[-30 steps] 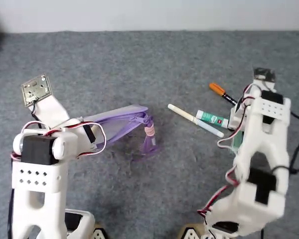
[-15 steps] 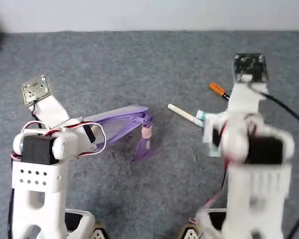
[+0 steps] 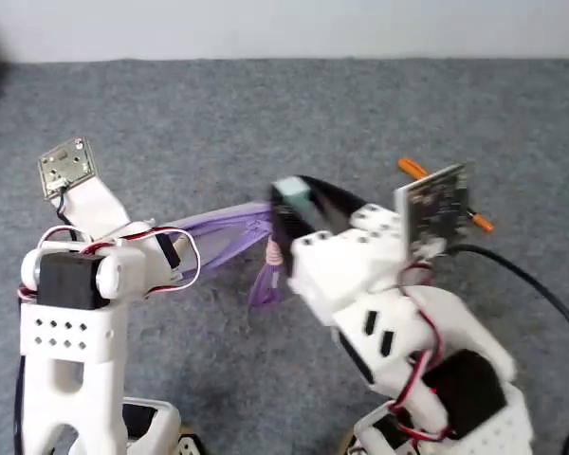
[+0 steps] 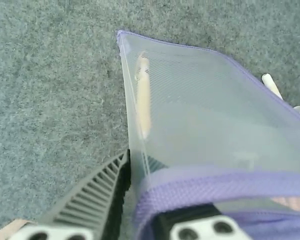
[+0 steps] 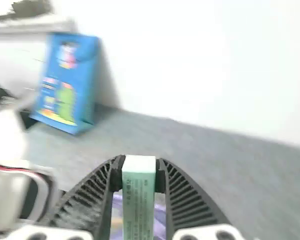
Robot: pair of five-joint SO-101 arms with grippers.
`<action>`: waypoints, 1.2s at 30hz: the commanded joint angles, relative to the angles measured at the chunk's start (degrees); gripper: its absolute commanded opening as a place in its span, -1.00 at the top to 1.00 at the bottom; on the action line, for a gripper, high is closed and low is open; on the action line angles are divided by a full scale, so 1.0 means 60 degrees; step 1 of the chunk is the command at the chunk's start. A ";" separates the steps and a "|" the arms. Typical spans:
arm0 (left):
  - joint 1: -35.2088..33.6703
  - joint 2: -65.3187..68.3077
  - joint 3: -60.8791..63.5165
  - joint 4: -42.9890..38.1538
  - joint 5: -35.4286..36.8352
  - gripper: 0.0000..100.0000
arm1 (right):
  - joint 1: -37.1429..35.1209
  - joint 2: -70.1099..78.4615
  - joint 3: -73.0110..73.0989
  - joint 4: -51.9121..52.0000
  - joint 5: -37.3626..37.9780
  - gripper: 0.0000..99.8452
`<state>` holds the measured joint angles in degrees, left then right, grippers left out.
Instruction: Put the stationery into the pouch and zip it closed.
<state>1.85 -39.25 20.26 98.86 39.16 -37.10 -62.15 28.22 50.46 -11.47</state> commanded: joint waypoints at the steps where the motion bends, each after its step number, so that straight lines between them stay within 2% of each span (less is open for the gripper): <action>1: 0.0073 0.0044 -0.0491 0.0059 0.0176 0.97 | -0.0857 -0.0125 0.0381 -0.1619 0.0220 0.98; 6: 0.0073 0.0044 -0.0491 0.0059 0.0176 0.97 | -0.1575 -0.0110 0.1509 -0.2923 0.1465 0.98; 11: 0.0073 0.0044 -0.0491 0.0044 0.0176 0.97 | -0.2147 0.0066 0.2593 -0.4403 0.1949 0.98; 22: 0.0029 0.0044 -0.0491 0.0044 0.0190 0.97 | -0.2132 0.1062 0.3927 -0.6527 0.2066 0.98; 27: 0.0015 0.0044 -0.0491 0.0044 0.0190 0.97 | -0.2176 0.1048 0.4088 -0.5619 0.2564 0.97; 33: 0.0015 0.0044 -0.0476 0.0029 0.0190 0.97 | -0.2147 0.0667 0.3707 -0.4007 0.2549 0.61; 36: 0.0015 0.0044 -0.0476 0.0029 0.0190 0.97 | -0.2132 0.0374 0.3399 -0.3538 0.2549 0.64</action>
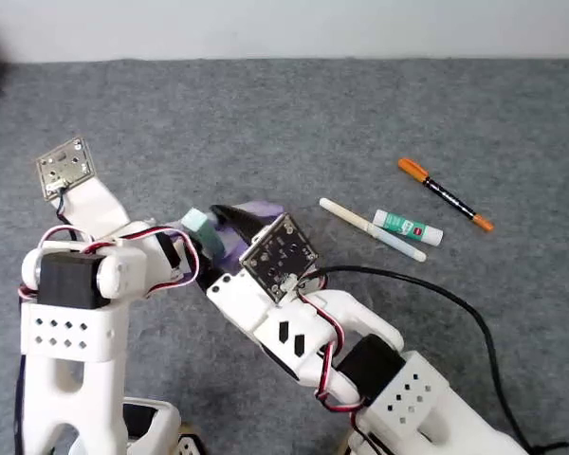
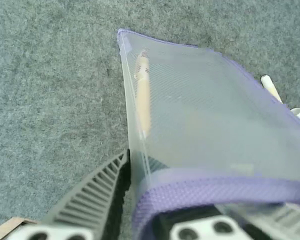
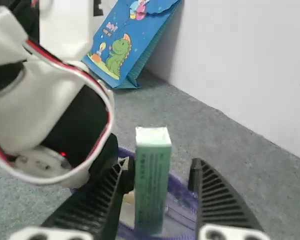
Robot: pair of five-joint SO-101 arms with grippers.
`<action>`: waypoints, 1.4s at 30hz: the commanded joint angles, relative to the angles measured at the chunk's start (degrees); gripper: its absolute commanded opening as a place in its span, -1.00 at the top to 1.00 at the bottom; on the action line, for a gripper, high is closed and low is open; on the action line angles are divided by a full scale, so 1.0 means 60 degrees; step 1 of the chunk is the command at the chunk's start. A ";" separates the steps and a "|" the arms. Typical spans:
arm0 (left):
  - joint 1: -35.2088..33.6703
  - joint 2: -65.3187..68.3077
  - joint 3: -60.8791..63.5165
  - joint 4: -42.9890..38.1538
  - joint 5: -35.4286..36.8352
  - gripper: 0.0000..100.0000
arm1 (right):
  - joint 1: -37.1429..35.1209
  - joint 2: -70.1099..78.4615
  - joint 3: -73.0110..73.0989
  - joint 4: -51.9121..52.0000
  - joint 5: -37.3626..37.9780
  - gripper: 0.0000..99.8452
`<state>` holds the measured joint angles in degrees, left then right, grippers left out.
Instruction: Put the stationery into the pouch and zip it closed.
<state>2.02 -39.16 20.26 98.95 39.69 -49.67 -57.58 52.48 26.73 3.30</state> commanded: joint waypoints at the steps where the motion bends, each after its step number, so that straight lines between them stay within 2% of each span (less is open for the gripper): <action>1: -0.0015 0.0029 -0.0476 0.0015 0.0103 0.97 | -0.0007 -0.0505 -0.0821 0.0608 0.0088 0.67; 9: -0.0015 0.0029 -0.0476 0.0015 0.0103 0.97 | 0.1179 -0.0725 -0.2740 0.2527 -0.0689 0.89; 12: -0.0015 0.0029 -0.0476 0.0015 0.0103 0.97 | 0.1048 -0.0769 -0.3150 0.3421 -0.0864 0.99; 16: -0.0015 0.0029 -0.0476 0.0000 0.0103 0.97 | 0.0784 -0.0667 -0.3150 0.4168 -0.1187 0.98; 23: -0.0015 0.0029 -0.0476 -0.0015 0.0103 0.97 | 0.0388 -0.0359 -0.2418 0.3773 -0.1304 0.98; 29: -0.0015 0.0029 -0.0476 0.0000 0.0103 0.97 | 0.0549 -0.0271 -0.2403 0.3788 -0.1289 0.98; 32: -0.0015 0.0029 -0.0476 0.0015 0.0103 0.97 | 0.1429 -0.0286 -0.2637 0.3846 -0.1289 0.98; 37: -0.0015 0.0029 -0.0476 0.0015 0.0103 0.97 | 0.4242 0.0154 -0.3194 0.4037 -0.1231 0.98; 42: -0.0015 0.0029 -0.0476 0.0000 0.0103 0.97 | 0.5795 0.2073 -0.4571 0.6161 -0.1216 0.98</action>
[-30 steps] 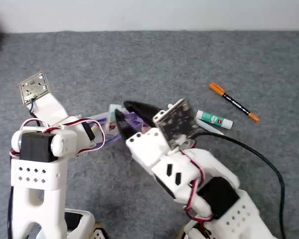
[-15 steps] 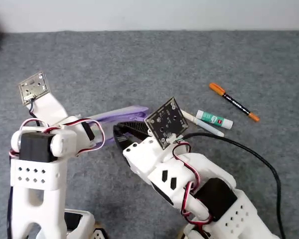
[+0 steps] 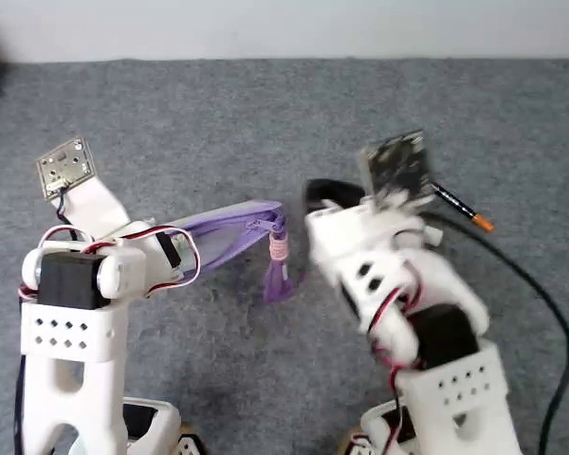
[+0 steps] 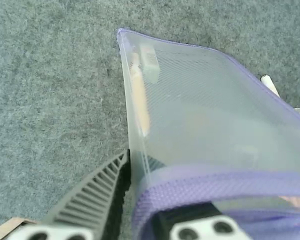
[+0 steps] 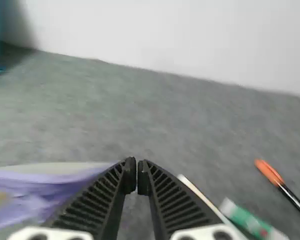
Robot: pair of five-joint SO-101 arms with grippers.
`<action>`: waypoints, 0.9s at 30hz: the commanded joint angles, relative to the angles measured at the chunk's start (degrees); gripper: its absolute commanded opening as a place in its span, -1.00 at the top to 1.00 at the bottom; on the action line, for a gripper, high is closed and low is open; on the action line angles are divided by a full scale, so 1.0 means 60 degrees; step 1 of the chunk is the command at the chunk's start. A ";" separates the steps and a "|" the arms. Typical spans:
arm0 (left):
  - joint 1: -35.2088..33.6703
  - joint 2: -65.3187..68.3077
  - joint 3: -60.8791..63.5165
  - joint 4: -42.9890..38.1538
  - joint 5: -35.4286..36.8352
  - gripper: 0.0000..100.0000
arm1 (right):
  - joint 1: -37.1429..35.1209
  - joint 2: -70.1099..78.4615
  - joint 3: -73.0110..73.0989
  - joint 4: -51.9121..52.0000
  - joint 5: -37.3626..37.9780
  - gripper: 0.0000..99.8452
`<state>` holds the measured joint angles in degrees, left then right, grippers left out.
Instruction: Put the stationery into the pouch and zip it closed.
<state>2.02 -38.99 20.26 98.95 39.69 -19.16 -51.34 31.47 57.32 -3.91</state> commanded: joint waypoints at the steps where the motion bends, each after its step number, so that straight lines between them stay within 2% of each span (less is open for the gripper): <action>1: -0.0015 0.0000 -0.0476 0.0000 0.0103 0.97 | 0.0916 0.1546 -0.1421 0.1502 0.0015 0.98; 9: -0.0015 0.0000 -0.0242 -0.0015 0.0103 0.97 | 0.2190 0.5560 -0.3839 0.3744 0.2256 0.98; 18: -0.0015 0.0000 -0.0227 -0.0029 0.0103 0.97 | 0.3114 0.8799 -0.5817 0.4037 0.4484 0.98; 25: -0.0029 0.0000 -0.0227 -0.0029 0.0103 0.97 | 0.3114 1.0923 -0.7414 0.4037 0.5495 0.55; 27: -0.0029 0.0000 -0.0227 -0.0044 0.0103 0.97 | 0.3114 1.1480 -0.7795 0.4037 0.5685 0.51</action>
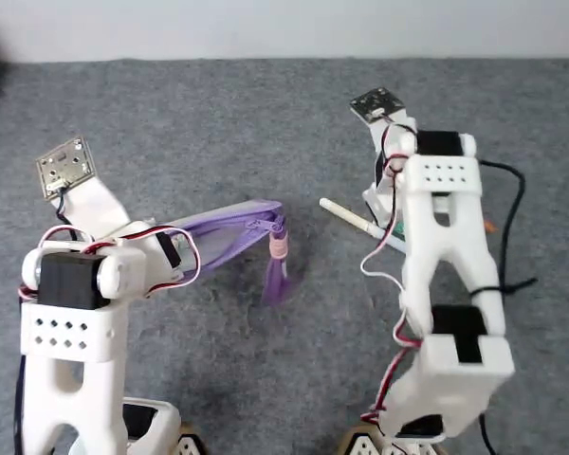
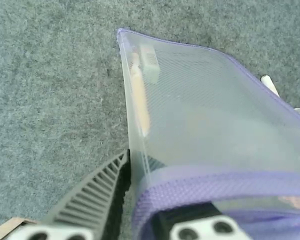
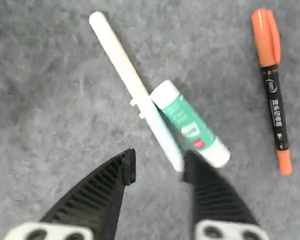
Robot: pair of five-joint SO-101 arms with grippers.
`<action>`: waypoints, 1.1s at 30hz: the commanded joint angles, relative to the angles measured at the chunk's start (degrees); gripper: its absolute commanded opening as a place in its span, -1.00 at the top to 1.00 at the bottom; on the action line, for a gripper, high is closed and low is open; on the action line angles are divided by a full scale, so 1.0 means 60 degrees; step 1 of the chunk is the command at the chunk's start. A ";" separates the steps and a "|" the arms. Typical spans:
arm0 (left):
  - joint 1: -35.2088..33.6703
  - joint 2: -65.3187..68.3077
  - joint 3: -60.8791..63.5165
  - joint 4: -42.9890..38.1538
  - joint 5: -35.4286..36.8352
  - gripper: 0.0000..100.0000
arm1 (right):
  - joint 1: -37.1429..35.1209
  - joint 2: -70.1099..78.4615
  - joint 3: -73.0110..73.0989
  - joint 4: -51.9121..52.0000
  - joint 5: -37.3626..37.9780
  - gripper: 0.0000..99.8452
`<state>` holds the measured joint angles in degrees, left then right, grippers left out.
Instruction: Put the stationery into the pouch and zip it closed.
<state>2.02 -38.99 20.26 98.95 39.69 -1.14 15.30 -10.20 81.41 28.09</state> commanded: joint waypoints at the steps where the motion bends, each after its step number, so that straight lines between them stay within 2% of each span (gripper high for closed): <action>1: -0.0029 0.0000 -0.0227 -0.0044 0.0103 0.97 | 0.0125 0.0652 -0.1055 0.0022 0.0454 0.51; 14: -0.0029 0.0000 -0.0227 -0.0044 0.0103 0.97 | 0.0418 0.4256 -0.3824 0.0066 0.0674 0.52; 17: -0.0029 0.0000 -0.0227 -0.0059 0.0103 0.97 | 0.0755 0.4886 -0.4220 0.0081 0.0806 0.66; 19: -0.0029 0.0000 -0.0227 -0.0117 0.0103 0.97 | 0.0930 0.5150 -0.4278 0.0110 0.1333 0.79; 24: -0.0029 0.0000 -0.0212 -0.0161 0.0103 0.97 | 0.1106 0.5121 -0.4322 0.0081 0.1597 0.98; 30: -0.0029 0.0000 -0.0212 -0.0161 0.0103 0.97 | 0.1048 0.3890 -0.4322 0.0623 0.1524 0.98; 33: -0.0029 0.0000 -0.0212 -0.0161 0.0103 0.97 | 0.1033 0.2982 -0.4322 0.1282 0.0879 0.98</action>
<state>2.02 -38.99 20.26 98.86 39.69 5.01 41.67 -34.20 85.80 36.26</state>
